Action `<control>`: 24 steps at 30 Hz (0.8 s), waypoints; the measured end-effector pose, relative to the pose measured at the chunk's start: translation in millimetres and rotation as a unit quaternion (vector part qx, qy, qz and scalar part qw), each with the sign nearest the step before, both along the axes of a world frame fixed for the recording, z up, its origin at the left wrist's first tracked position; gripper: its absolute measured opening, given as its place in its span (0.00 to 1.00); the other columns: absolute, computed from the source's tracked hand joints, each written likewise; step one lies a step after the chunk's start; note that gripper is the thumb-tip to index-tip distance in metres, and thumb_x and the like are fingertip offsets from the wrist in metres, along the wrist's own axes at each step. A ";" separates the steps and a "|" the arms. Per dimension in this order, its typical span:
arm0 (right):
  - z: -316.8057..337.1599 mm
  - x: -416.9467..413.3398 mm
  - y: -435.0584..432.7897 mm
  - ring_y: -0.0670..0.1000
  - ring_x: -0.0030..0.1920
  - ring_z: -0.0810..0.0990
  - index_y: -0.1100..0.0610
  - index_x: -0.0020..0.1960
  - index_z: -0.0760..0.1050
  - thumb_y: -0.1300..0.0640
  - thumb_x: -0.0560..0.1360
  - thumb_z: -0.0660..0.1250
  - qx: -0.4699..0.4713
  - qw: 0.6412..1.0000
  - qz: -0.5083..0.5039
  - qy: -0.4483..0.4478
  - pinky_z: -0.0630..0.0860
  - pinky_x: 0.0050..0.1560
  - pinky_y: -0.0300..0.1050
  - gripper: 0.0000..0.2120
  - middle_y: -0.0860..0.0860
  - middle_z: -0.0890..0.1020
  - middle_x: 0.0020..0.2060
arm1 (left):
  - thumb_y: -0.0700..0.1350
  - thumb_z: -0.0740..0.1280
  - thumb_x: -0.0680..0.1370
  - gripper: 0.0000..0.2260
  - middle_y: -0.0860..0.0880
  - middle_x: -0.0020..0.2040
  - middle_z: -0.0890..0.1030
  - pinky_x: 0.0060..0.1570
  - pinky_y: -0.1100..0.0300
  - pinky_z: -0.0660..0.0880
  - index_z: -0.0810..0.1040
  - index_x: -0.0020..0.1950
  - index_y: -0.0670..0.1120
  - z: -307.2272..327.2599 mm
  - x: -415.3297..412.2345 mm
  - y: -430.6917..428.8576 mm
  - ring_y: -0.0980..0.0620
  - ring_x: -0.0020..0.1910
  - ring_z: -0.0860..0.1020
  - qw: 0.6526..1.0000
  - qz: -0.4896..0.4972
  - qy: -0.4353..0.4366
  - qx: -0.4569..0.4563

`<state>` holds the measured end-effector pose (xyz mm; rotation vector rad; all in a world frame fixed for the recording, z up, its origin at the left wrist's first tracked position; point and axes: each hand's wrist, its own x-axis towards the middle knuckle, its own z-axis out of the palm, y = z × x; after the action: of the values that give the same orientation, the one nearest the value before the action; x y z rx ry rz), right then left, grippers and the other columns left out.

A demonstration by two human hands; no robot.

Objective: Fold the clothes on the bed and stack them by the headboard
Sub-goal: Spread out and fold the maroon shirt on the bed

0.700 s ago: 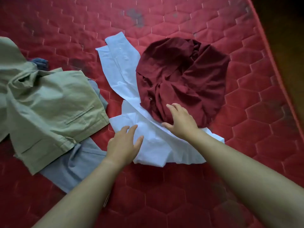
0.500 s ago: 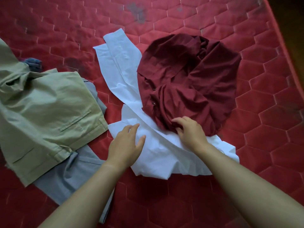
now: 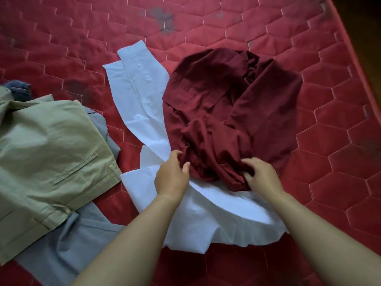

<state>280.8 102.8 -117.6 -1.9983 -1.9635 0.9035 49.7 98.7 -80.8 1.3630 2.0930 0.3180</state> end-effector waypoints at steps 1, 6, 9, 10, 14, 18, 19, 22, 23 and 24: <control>-0.1 4.1 -9.9 0.59 0.46 0.80 0.59 0.53 0.81 0.67 0.68 0.71 0.024 1.000 -0.009 0.006 0.70 0.46 0.43 0.14 0.55 0.81 0.44 | 0.49 0.65 0.77 0.11 0.51 0.46 0.80 0.42 0.60 0.67 0.75 0.59 0.50 1.2 -1.7 -1.2 0.49 0.47 0.78 1.000 0.013 -0.014 0.019; 24.1 3.9 -88.6 0.58 0.38 0.81 0.63 0.46 0.80 0.71 0.63 0.74 0.037 0.999 0.018 0.004 0.69 0.40 0.41 0.13 0.54 0.81 0.38 | 0.46 0.66 0.76 0.04 0.56 0.41 0.82 0.37 0.69 0.70 0.80 0.49 0.52 28.9 -34.0 -20.6 0.60 0.35 0.78 0.993 0.034 -0.057 0.093; 55.5 -6.9 -124.0 0.54 0.39 0.81 0.60 0.44 0.79 0.68 0.64 0.74 -0.039 0.994 0.082 0.064 0.70 0.40 0.38 0.11 0.50 0.80 0.37 | 0.42 0.65 0.77 0.06 0.51 0.43 0.82 0.41 0.58 0.74 0.81 0.51 0.49 50.7 -65.5 -38.0 0.52 0.38 0.80 0.991 0.051 -0.062 0.111; 66.3 -10.7 -123.6 0.52 0.40 0.81 0.58 0.45 0.79 0.64 0.65 0.75 -0.057 0.991 0.097 0.076 0.71 0.41 0.38 0.10 0.48 0.80 0.39 | 0.41 0.65 0.77 0.07 0.49 0.44 0.82 0.42 0.58 0.74 0.81 0.51 0.47 57.8 -77.2 -42.1 0.51 0.38 0.79 0.990 0.057 -0.050 0.116; 99.2 -37.8 -68.7 0.47 0.47 0.78 0.53 0.51 0.79 0.49 0.67 0.74 0.010 0.995 0.081 0.062 0.75 0.47 0.43 0.14 0.46 0.79 0.46 | 0.37 0.65 0.76 0.07 0.52 0.43 0.80 0.38 0.80 0.64 0.81 0.51 0.44 81.6 -118.4 -53.6 0.55 0.37 0.75 0.989 0.063 0.008 0.134; 96.0 -96.0 2.9 0.53 0.58 0.76 0.55 0.58 0.76 0.50 0.69 0.73 0.078 0.989 0.085 0.094 0.72 0.60 0.48 0.20 0.51 0.77 0.55 | 0.37 0.68 0.75 0.06 0.51 0.41 0.81 0.43 0.74 0.70 0.81 0.49 0.43 77.7 -119.5 -61.6 0.52 0.40 0.79 0.994 0.037 -0.023 0.103; 88.9 -111.2 12.9 0.52 0.62 0.73 0.56 0.63 0.73 0.50 0.69 0.73 0.051 0.987 0.113 0.100 0.69 0.64 0.48 0.25 0.52 0.75 0.60 | 0.37 0.68 0.74 0.05 0.50 0.42 0.83 0.46 0.65 0.74 0.81 0.49 0.43 73.0 -114.4 -64.8 0.51 0.41 0.80 0.994 0.034 -0.038 0.092; 57.6 -135.4 19.9 0.51 0.66 0.70 0.51 0.67 0.70 0.50 0.70 0.72 -0.048 0.978 0.200 0.030 0.68 0.65 0.49 0.27 0.50 0.74 0.64 | 0.40 0.69 0.74 0.04 0.48 0.41 0.83 0.46 0.54 0.75 0.81 0.47 0.43 60.5 -102.5 -77.2 0.50 0.42 0.80 0.993 0.056 -0.053 0.085; 48.9 -132.9 17.1 0.52 0.62 0.73 0.51 0.63 0.74 0.52 0.70 0.71 -0.060 0.976 0.208 0.008 0.70 0.61 0.49 0.22 0.50 0.77 0.60 | 0.41 0.69 0.74 0.04 0.47 0.42 0.82 0.45 0.58 0.74 0.80 0.47 0.43 57.1 -100.8 -81.4 0.51 0.41 0.79 0.993 0.062 -0.050 0.088; 43.4 -126.9 13.1 0.54 0.58 0.76 0.52 0.58 0.78 0.55 0.71 0.71 -0.058 0.978 0.201 0.002 0.72 0.56 0.48 0.15 0.52 0.80 0.55 | 0.41 0.70 0.74 0.04 0.47 0.42 0.81 0.44 0.65 0.71 0.80 0.47 0.43 54.6 -99.3 -85.2 0.52 0.40 0.78 0.993 0.064 -0.046 0.092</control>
<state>153.9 115.9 -74.2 -1.6741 -2.4130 1.1285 -49.5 13.5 -26.2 1.2921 2.1204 0.6288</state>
